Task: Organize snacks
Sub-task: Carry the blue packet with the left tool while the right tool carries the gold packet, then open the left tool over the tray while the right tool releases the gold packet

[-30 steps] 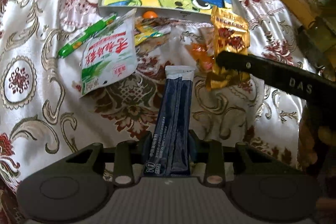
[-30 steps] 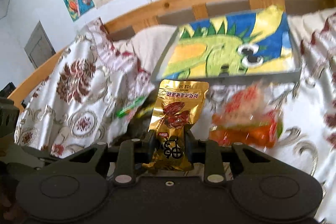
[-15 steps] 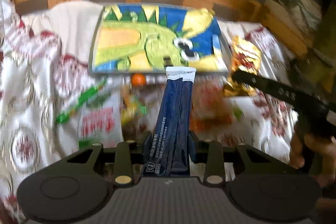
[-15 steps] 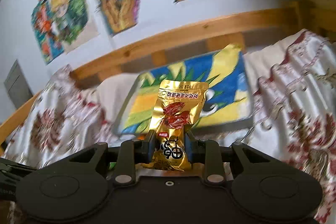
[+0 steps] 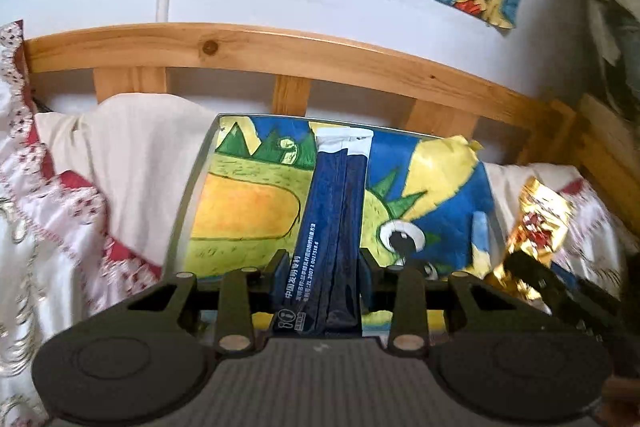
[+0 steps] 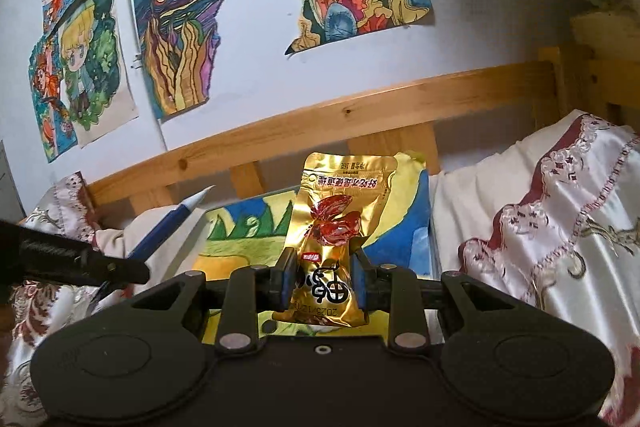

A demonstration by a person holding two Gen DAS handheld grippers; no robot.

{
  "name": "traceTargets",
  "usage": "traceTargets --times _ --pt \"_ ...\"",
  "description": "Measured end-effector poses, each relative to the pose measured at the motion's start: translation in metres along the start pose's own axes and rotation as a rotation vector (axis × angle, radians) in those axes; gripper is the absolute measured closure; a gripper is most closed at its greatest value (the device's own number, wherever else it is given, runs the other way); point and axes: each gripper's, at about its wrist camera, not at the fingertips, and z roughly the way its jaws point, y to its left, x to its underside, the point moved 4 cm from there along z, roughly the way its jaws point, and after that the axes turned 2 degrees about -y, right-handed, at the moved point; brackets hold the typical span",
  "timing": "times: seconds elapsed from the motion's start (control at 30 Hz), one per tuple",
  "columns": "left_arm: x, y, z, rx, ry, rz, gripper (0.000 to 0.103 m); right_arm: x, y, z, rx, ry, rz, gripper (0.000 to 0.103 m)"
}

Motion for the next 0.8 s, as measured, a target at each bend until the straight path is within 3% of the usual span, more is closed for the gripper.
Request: traceTargets --times 0.33,0.8 --pt "0.013 -0.037 0.078 0.008 0.027 0.003 0.064 0.015 -0.02 0.033 -0.007 0.052 -0.019 0.073" --pt "0.03 -0.042 0.105 -0.003 0.073 0.02 0.064 0.037 -0.024 0.051 0.003 0.154 -0.008 0.075"
